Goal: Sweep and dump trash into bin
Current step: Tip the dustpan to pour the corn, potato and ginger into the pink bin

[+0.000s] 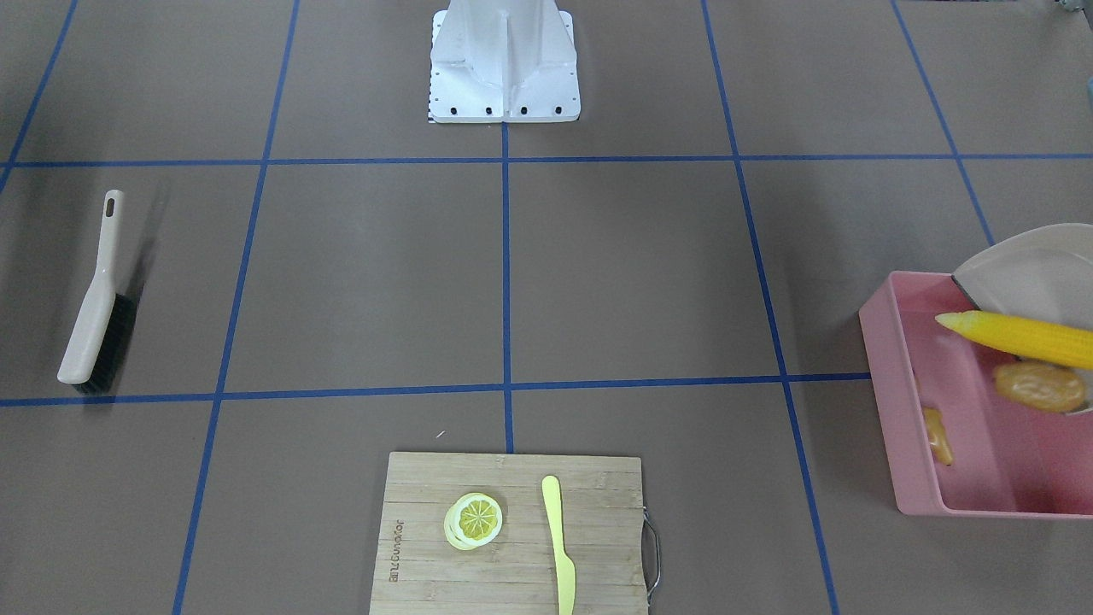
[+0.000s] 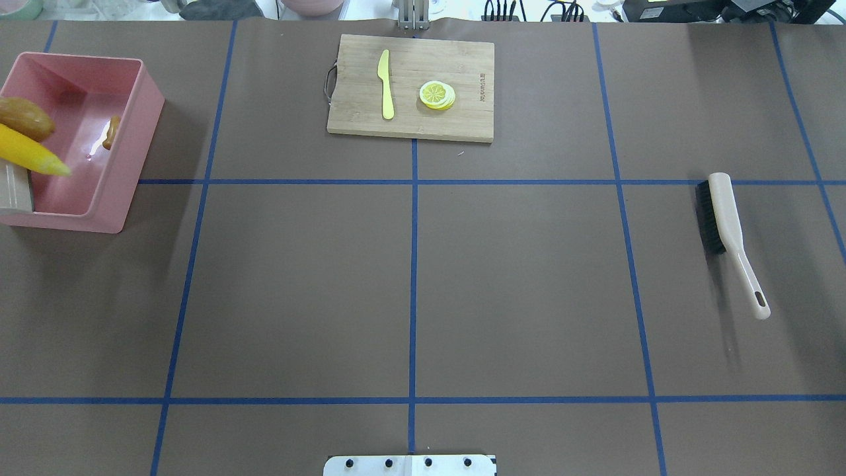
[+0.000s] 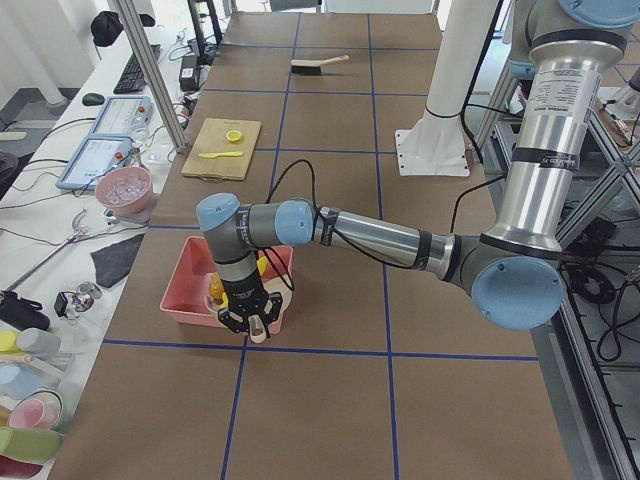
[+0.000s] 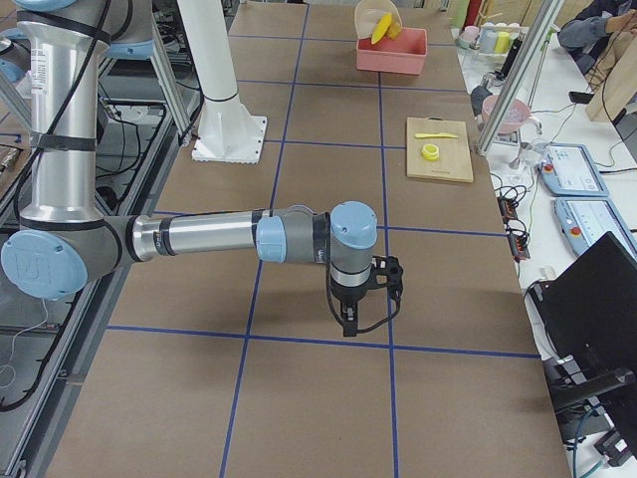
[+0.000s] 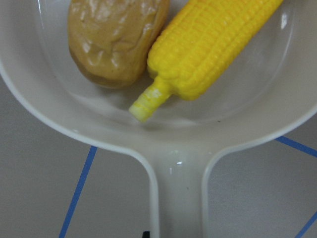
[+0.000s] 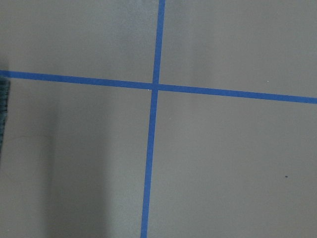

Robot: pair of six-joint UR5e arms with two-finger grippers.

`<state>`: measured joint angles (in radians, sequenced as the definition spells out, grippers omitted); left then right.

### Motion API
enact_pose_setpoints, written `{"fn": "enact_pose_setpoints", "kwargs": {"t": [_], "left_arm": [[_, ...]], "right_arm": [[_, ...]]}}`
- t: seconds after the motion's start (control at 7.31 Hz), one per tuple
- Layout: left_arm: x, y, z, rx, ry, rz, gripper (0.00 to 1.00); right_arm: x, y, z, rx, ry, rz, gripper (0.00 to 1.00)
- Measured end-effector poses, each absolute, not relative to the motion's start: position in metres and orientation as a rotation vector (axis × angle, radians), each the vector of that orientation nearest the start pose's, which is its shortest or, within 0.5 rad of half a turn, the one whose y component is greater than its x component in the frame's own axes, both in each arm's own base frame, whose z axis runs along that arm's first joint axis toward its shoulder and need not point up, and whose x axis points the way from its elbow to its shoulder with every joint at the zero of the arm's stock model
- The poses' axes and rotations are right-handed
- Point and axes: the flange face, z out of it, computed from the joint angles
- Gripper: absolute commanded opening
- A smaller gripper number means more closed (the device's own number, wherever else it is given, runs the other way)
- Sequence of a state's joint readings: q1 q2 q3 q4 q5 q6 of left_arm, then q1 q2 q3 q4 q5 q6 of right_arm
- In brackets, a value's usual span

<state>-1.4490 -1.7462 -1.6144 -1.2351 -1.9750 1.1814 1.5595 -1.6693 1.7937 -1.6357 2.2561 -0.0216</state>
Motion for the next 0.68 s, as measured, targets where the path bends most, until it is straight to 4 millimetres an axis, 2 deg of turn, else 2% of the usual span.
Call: {"fn": "enact_pose_setpoints", "kwargs": {"t": [0.27,0.55,0.68], "left_arm": [[-0.03,-0.544,0.59,0.119,0.425,1.281,0.0],[-0.035,-0.508,0.588,0.133,0.417,1.297,0.0],[-0.037,-0.498,0.587,0.136,0.415,1.304,0.0]], "right_arm": [[0.068,-0.448,0.613,0.051,-0.711,-0.042,1.0],[0.072,-0.436,0.623,0.043,-0.733,-0.048,1.0],[0.073,-0.434,0.624,0.044,-0.734,-0.053,1.0]]}}
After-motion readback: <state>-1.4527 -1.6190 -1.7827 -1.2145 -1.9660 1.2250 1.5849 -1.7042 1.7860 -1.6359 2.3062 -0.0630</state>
